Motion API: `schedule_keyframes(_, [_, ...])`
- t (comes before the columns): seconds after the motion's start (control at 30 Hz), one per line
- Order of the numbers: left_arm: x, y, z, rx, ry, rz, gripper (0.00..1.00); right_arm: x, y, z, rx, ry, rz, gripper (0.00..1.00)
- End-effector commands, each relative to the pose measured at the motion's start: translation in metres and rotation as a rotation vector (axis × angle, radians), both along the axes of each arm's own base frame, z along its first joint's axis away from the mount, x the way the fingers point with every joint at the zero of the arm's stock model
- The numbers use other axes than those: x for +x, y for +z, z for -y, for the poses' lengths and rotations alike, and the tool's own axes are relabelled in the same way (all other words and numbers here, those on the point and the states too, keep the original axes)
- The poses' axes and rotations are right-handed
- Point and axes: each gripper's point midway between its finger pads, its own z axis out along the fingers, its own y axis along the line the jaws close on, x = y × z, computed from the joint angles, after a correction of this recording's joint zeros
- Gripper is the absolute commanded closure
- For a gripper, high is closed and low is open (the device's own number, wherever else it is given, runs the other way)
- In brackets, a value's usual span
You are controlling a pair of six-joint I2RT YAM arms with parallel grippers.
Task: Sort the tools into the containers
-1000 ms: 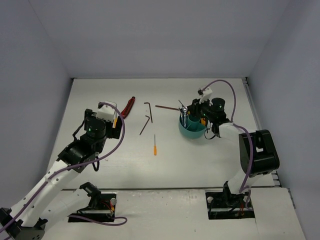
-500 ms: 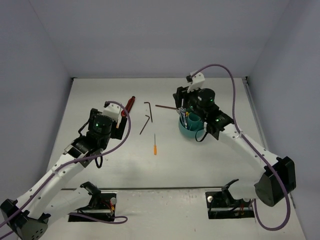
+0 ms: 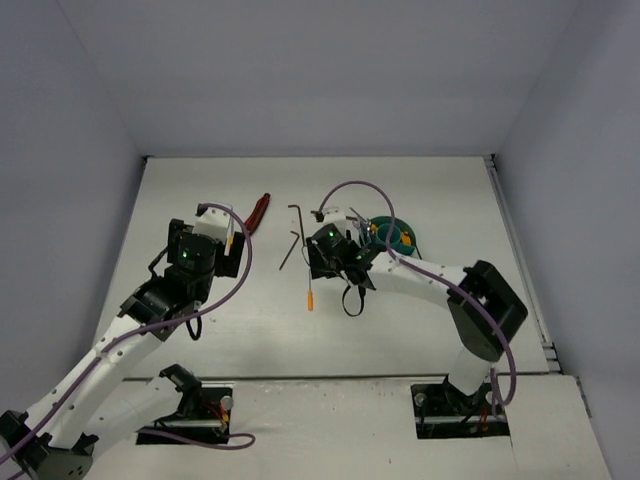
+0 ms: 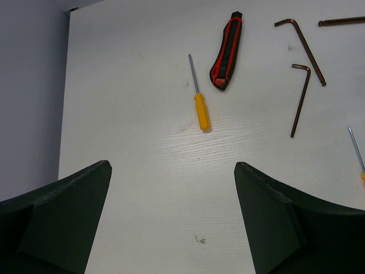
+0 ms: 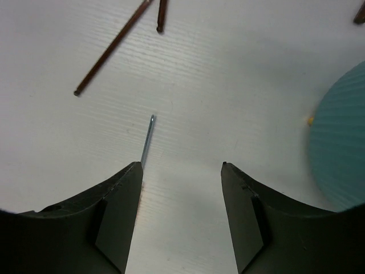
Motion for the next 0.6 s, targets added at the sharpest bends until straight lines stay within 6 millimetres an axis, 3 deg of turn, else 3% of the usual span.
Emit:
schedule_keyframes(0.0, [0.003,0.028,-0.005,-0.046,0.036,0.075,0.14,0.000,-0.004,-0.024,0.059,-0.040,-0.039,0.46])
schedule_keyframes(0.1, [0.002,0.029,-0.006,-0.044,0.037,0.075,0.14,-0.009,-0.031,-0.032,0.033,-0.033,-0.095,0.52])
schedule_keyframes(0.2, [0.002,0.029,-0.007,-0.045,0.038,0.077,0.14,-0.016,-0.042,-0.039,0.027,-0.032,-0.119,0.55])
schedule_keyframes(0.57, [0.002,0.029,-0.006,-0.052,0.027,0.072,0.14,-0.039,-0.063,-0.055,0.020,-0.005,-0.174,0.56])
